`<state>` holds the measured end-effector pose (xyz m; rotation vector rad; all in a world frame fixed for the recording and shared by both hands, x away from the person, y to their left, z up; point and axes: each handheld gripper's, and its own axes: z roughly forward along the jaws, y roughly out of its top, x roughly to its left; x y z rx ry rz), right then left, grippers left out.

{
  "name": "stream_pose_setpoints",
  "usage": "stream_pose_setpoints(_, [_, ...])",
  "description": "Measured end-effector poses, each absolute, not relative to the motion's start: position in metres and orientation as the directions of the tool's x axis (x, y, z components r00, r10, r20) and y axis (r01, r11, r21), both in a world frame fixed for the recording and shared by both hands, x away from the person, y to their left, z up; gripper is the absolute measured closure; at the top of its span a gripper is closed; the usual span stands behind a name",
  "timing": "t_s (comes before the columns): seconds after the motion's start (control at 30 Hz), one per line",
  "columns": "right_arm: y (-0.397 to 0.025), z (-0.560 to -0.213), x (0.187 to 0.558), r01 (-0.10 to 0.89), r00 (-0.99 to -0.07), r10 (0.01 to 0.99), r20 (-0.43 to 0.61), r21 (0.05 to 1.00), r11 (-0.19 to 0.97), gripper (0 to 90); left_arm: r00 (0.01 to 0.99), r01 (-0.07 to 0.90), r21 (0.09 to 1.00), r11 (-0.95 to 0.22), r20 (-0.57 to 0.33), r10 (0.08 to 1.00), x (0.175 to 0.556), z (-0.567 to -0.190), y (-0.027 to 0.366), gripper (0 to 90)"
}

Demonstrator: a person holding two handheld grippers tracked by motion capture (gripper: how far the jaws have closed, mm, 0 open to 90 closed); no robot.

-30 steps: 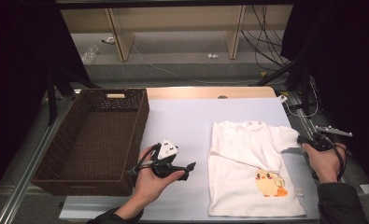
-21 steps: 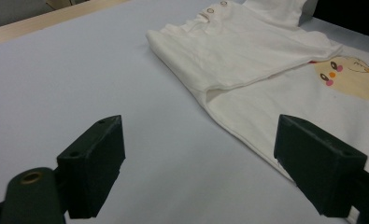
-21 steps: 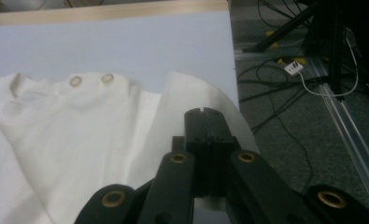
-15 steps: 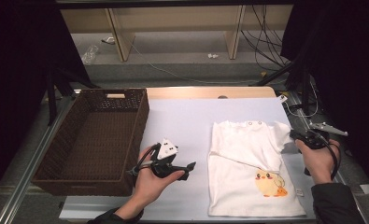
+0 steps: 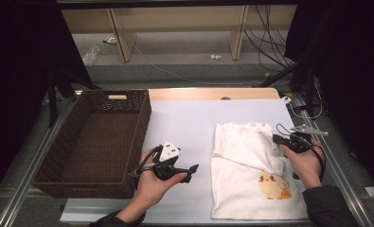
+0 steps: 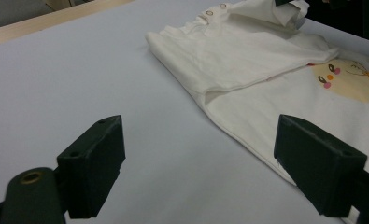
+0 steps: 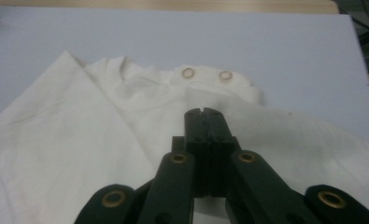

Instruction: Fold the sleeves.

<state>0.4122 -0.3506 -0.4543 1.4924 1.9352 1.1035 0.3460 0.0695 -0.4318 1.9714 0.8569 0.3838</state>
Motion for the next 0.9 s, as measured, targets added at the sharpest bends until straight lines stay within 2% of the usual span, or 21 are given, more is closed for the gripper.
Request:
stream_pose_setpoints(0.43, [-0.324,-0.474,0.415,0.646,-0.388,0.917,0.094,0.738,0.198,89.6,0.708,0.414,0.848,-0.331,-0.072,0.703,0.346,-0.431,0.07,16.2])
stream_pose_setpoints(0.5, [-0.325,-0.474,0.416,0.653,-0.4,0.91,0.112,0.731,0.197,86.0,0.708,0.414,0.848,-0.331,-0.071,0.702,0.346,-0.431,0.07,16.2])
stream_pose_setpoints(0.6, [-0.332,-0.462,0.414,0.647,-0.411,0.9,0.144,0.742,0.177,74.7,0.708,0.414,0.848,-0.33,-0.072,0.703,0.346,-0.431,0.07,16.2])
stream_pose_setpoints(0.67, [-0.346,-0.448,0.413,0.62,-0.38,0.914,0.141,0.772,0.139,70.0,0.708,0.414,0.848,-0.329,-0.073,0.703,0.346,-0.431,0.071,16.2])
stream_pose_setpoints(0.77, [-0.377,-0.434,0.412,0.592,-0.273,0.958,0.091,0.801,0.093,67.9,0.707,0.413,0.85,-0.327,-0.073,0.704,0.346,-0.431,0.071,16.2])
stream_pose_setpoints(0.9, [-0.415,-0.441,0.409,0.638,-0.136,0.989,0.065,0.769,0.037,64.4,0.709,0.414,0.848,-0.33,-0.073,0.702,0.346,-0.431,0.07,16.2])
